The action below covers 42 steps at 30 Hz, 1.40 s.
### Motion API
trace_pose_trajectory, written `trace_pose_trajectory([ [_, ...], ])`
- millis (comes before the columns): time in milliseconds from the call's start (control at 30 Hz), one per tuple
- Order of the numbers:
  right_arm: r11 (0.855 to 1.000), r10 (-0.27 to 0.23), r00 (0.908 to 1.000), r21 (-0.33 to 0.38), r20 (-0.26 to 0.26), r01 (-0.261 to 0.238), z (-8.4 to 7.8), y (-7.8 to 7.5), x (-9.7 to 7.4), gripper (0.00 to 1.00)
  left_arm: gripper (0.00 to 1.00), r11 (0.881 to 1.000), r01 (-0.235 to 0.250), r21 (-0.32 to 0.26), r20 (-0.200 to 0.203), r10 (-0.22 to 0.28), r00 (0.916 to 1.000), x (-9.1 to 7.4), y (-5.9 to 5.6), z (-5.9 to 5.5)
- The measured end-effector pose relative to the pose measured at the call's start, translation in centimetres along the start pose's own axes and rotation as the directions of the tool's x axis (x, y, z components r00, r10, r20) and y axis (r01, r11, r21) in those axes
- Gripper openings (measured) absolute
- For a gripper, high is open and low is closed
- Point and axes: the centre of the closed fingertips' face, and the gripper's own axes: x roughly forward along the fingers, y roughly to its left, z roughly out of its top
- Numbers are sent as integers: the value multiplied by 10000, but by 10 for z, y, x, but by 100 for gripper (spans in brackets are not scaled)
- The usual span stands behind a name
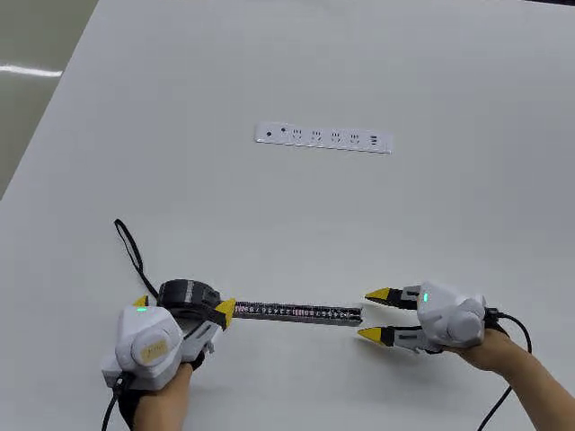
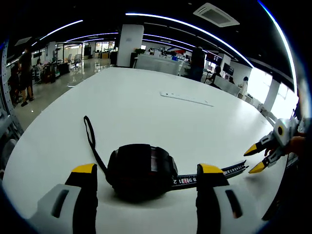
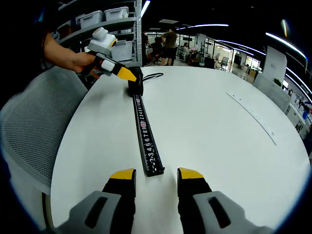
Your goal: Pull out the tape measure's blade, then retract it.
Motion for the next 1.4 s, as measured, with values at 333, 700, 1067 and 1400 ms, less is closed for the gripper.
trace_pose_trajectory([
  [333, 9951, 807, 9966, -559, -154, -815, -3, 3, 10, 25, 79, 9999, -127, -67, -62, 126, 9999, 4, 4, -5],
  [700, 9885, 1271, 9915, -794, -287, -1290, -6, 5, 18, 16, 78, 9997, -164, -176, 6, 165, 9999, 5, 4, -5],
  [1067, 9892, 1301, 9914, -660, -154, -1309, -6, 6, 18, 15, 77, 9996, -228, -192, -3, 228, 9997, 6, 4, -8],
  [1400, 9911, 1193, 9929, -585, -38, -1193, -5, 5, 18, 17, 76, 9990, -361, -253, -26, 360, 9993, 8, 6, -10],
])
